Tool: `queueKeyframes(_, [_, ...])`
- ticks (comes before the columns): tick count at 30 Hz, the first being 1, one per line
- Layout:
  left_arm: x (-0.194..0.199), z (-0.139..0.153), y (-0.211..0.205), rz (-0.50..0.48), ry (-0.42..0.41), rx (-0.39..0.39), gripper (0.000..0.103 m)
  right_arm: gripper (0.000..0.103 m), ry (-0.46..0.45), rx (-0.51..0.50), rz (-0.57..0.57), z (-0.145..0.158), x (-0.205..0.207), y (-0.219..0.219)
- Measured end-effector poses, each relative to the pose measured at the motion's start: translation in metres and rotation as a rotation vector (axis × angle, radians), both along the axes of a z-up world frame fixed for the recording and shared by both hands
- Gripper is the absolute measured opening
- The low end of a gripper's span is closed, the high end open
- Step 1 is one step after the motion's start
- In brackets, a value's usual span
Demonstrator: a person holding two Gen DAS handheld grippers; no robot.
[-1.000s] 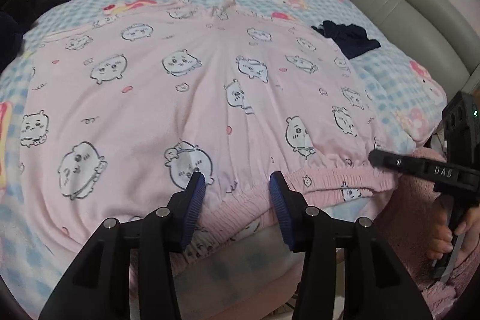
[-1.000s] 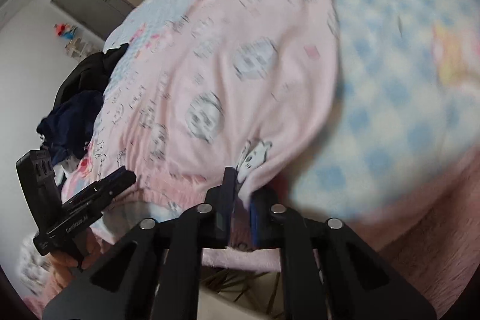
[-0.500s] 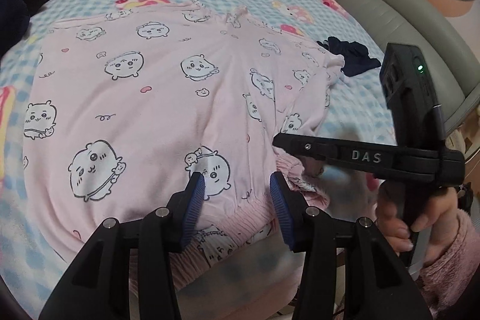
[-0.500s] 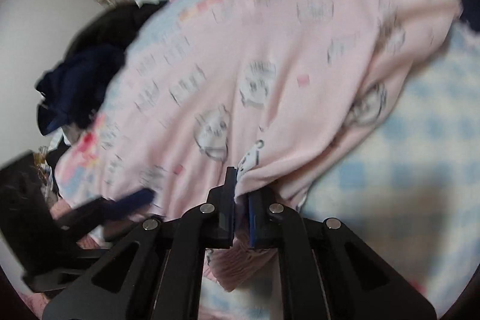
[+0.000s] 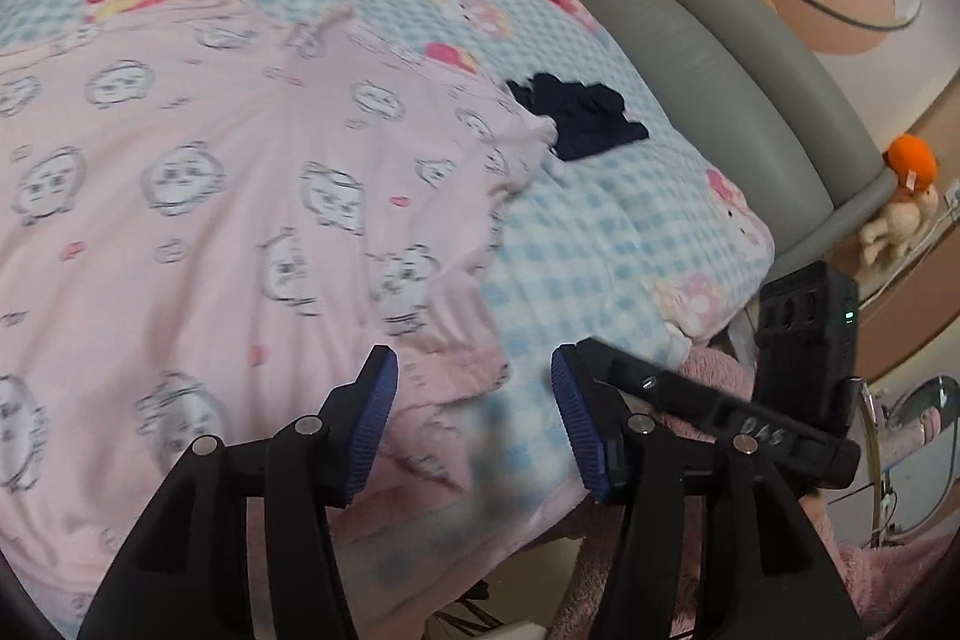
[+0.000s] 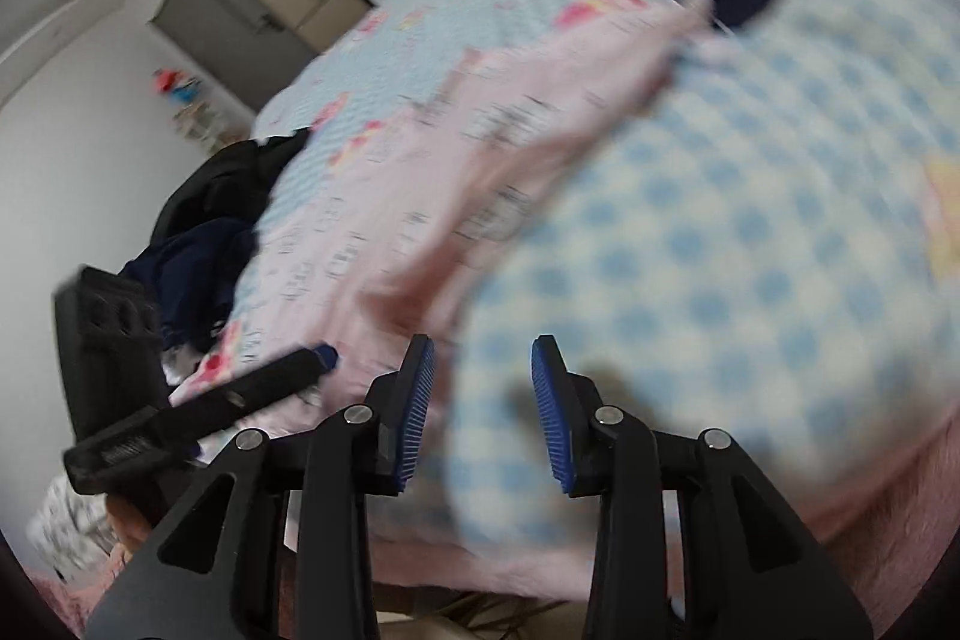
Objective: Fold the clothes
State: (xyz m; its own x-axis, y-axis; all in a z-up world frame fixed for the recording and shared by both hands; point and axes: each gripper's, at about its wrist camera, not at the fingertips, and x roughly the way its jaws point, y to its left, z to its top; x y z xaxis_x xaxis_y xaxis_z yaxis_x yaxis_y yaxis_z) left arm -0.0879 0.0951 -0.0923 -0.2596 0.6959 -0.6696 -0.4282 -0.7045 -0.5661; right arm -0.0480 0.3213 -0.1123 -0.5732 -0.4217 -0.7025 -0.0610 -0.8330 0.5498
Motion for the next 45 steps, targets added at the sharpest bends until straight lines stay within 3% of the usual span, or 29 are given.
queueKeyframes(4, [-0.004,-0.009,0.028,-0.017,-0.008,-0.048,0.053,0.036,-0.071,0.052,0.018,-0.015,0.0,0.001])
queueKeyframes(6, [-0.006,-0.011,0.033,0.004,0.002,-0.077,0.032,0.036,-0.062,0.063,0.034,-0.014,0.0,-0.001])
queueKeyframes(8, [-0.007,-0.011,0.034,0.025,0.01,-0.094,0.02,0.037,-0.044,0.094,0.053,-0.01,-0.001,-0.004])
queueKeyframes(11, [-0.008,-0.008,0.027,0.052,0.017,-0.09,0.013,0.041,-0.032,0.115,0.065,-0.009,-0.003,-0.009])
queueKeyframes(14, [-0.011,-0.003,0.013,0.096,0.014,-0.077,0.013,0.041,-0.024,0.128,0.06,-0.01,-0.004,-0.009])
queueKeyframes(19, [-0.015,0.0,-0.012,0.146,-0.028,-0.029,0.017,0.041,-0.031,0.047,0.049,-0.015,-0.004,0.007])
queueKeyframes(21, [-0.015,-0.002,-0.016,0.145,-0.042,-0.02,0.043,0.041,-0.036,0.045,0.059,-0.017,-0.005,0.003])
queueKeyframes(22, [-0.015,-0.003,-0.017,0.146,-0.049,-0.009,0.046,0.041,-0.035,0.052,0.066,-0.017,-0.004,0.002])
queueKeyframes(24, [-0.015,-0.005,-0.016,0.144,-0.063,0.002,0.046,0.044,-0.023,0.066,0.081,-0.015,-0.003,-0.001])
queueKeyframes(29, [-0.011,-0.003,-0.006,0.13,-0.009,-0.083,0.044,0.047,0.014,0.065,0.104,-0.01,-0.002,-0.007])
queueKeyframes(35, [-0.014,-0.002,-0.009,0.131,-0.051,0.001,0.044,0.047,-0.007,0.242,0.129,-0.011,-0.038,-0.031])
queueKeyframes(38, [-0.018,-0.002,-0.009,0.128,-0.092,0.054,0.044,0.047,0.032,0.176,0.17,-0.008,-0.046,-0.035])
queueKeyframes(42, [-0.019,-0.003,-0.007,0.117,-0.11,0.082,0.046,0.047,0.079,0.008,0.2,-0.006,-0.042,-0.027])
queueKeyframes(45, [-0.022,-0.012,-0.002,0.106,-0.153,0.088,0.046,0.046,0.07,-0.029,0.226,-0.009,-0.041,-0.028])
